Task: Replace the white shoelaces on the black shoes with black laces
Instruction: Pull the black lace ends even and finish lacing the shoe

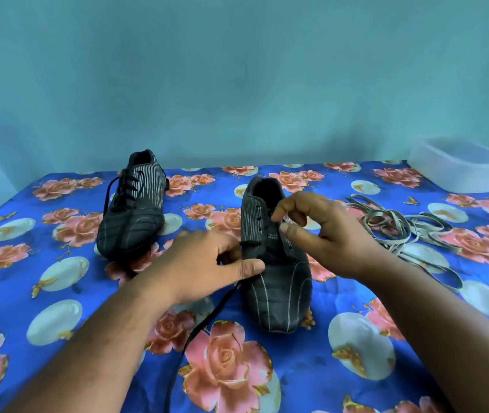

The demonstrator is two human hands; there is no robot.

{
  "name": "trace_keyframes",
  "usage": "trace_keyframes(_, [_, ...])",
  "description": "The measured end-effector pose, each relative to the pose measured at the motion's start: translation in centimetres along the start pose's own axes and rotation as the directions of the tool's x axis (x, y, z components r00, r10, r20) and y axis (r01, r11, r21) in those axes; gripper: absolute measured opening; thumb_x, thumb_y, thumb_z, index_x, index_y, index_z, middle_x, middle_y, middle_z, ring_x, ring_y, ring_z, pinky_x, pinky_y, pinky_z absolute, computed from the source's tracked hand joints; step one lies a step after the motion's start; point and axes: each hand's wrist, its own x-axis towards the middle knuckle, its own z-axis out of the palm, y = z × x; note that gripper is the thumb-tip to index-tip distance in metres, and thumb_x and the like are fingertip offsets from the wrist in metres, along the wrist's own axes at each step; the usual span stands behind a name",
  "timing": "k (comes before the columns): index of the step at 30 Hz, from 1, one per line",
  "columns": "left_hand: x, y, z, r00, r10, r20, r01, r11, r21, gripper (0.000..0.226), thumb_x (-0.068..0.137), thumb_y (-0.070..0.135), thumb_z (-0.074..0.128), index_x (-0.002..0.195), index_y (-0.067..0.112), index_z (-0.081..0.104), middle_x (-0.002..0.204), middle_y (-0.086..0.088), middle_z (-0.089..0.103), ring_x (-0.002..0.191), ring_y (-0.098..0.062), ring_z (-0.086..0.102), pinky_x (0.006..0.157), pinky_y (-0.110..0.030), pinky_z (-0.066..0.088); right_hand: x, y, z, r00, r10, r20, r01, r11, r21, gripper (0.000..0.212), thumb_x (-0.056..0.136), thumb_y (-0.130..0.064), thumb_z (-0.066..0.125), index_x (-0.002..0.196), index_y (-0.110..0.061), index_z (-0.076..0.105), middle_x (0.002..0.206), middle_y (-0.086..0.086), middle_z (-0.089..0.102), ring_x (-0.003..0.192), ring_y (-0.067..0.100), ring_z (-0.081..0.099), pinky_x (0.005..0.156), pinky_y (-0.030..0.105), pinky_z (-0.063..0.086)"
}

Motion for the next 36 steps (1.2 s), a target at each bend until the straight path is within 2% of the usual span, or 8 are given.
trace_keyframes(2, [-0.1,0.2,0.0,0.998,0.028,0.062,-0.019,0.992,-0.128,0.053,0.078,0.078,0.057,0.075,0.025,0.063,0.068,0.005,0.064,0.062,-0.007,0.054,0.068,-0.04,0.045,0.0,0.0,0.0,0.994,-0.07,0.081,0.073,0.997,-0.035,0.016,0.089,-0.02,0.068,0.105,-0.019,0.069,0.084,-0.006,0.058,0.082,0.01,0.053,0.077,0.021,0.043])
trace_keyframes(5, [-0.2,0.6,-0.2,0.993,0.087,0.083,-0.059,0.954,-0.295,0.032,0.094,0.036,0.072,0.071,0.015,0.067,0.067,0.003,0.068,0.065,-0.006,0.058,0.07,-0.033,0.047,0.0,0.2,0.2,0.975,-0.116,0.189,0.133,0.988,-0.078,0.025,0.086,-0.037,0.074,0.107,-0.024,0.071,0.089,-0.009,0.06,0.085,0.009,0.053,0.079,0.035,0.047])
trace_keyframes(9, [-0.2,0.8,-0.2,0.991,0.127,0.043,-0.086,0.851,-0.519,0.027,0.089,0.035,0.071,0.068,0.019,0.066,0.065,0.003,0.061,0.066,-0.01,0.054,0.068,-0.027,0.043,0.0,0.1,0.9,0.971,-0.097,0.218,0.122,0.987,-0.104,0.036,0.08,-0.062,0.073,0.105,-0.036,0.072,0.087,-0.021,0.053,0.089,0.003,0.049,0.078,0.039,0.047])
trace_keyframes(14, [-0.2,1.2,0.1,0.974,0.223,-0.042,-0.203,0.773,-0.601,0.036,0.095,0.044,0.06,0.074,0.016,0.07,0.071,-0.002,0.065,0.072,-0.01,0.056,0.074,-0.024,0.045,0.2,-0.6,1.8,0.97,-0.194,0.145,0.217,0.961,-0.169,0.01,0.088,-0.034,0.068,0.091,-0.027,0.074,0.077,-0.015,0.057,0.078,0.015,0.05,0.073,0.046,0.048])
trace_keyframes(18, [0.8,0.5,1.0,0.956,0.219,-0.194,-0.29,0.802,-0.522,0.03,0.103,0.038,0.05,0.091,0.02,0.071,0.085,0.005,0.064,0.085,-0.012,0.057,0.082,-0.028,0.045,0.1,-0.7,1.2,0.972,-0.222,0.07,0.228,0.969,-0.094,0.009,0.09,-0.019,0.07,0.094,-0.017,0.078,0.079,-0.007,0.07,0.073,0.016,0.061,0.069,0.038,0.051])
trace_keyframes(21, [1.3,0.3,2.2,0.954,0.239,-0.182,-0.296,0.845,-0.445,0.023,0.099,0.039,0.057,0.11,0.029,0.073,0.105,0.004,0.062,0.107,-0.018,0.058,0.098,-0.029,0.045,-0.1,-0.9,0.6,0.991,-0.136,-0.005,0.136,0.99,0.043,0.006,0.091,-0.015,0.073,0.091,-0.014,0.078,0.08,-0.009,0.072,0.072,0.012,0.063,0.066,0.031,0.051])
trace_keyframes(28, [0.9,1.4,2.5,0.962,0.163,-0.219,-0.256,0.818,-0.515,0.008,0.09,0.043,0.071,0.085,0.037,0.071,0.102,0.006,0.058,0.104,-0.007,0.056,0.096,-0.012,0.036,0.5,-0.9,-1.2,0.98,0.186,-0.068,-0.134,0.873,0.469,0.013,0.091,-0.026,0.071,0.081,-0.031,0.078,0.073,0.0,0.072,0.076,0.017,0.062,0.073,0.028,0.05])
trace_keyframes(36, [0.8,1.5,2.4,0.956,0.139,-0.258,-0.251,0.843,-0.475,0.009,0.09,0.041,0.072,0.082,0.036,0.073,0.109,0.007,0.054,0.113,-0.012,0.055,0.096,-0.008,0.033,0.7,3.2,-4.9,0.814,0.549,-0.191,-0.313,0.691,0.652,0.022,0.092,-0.035,0.066,0.084,-0.017,0.077,0.068,0.0,0.061,0.063,0.016,0.048,0.061,0.024,0.044])
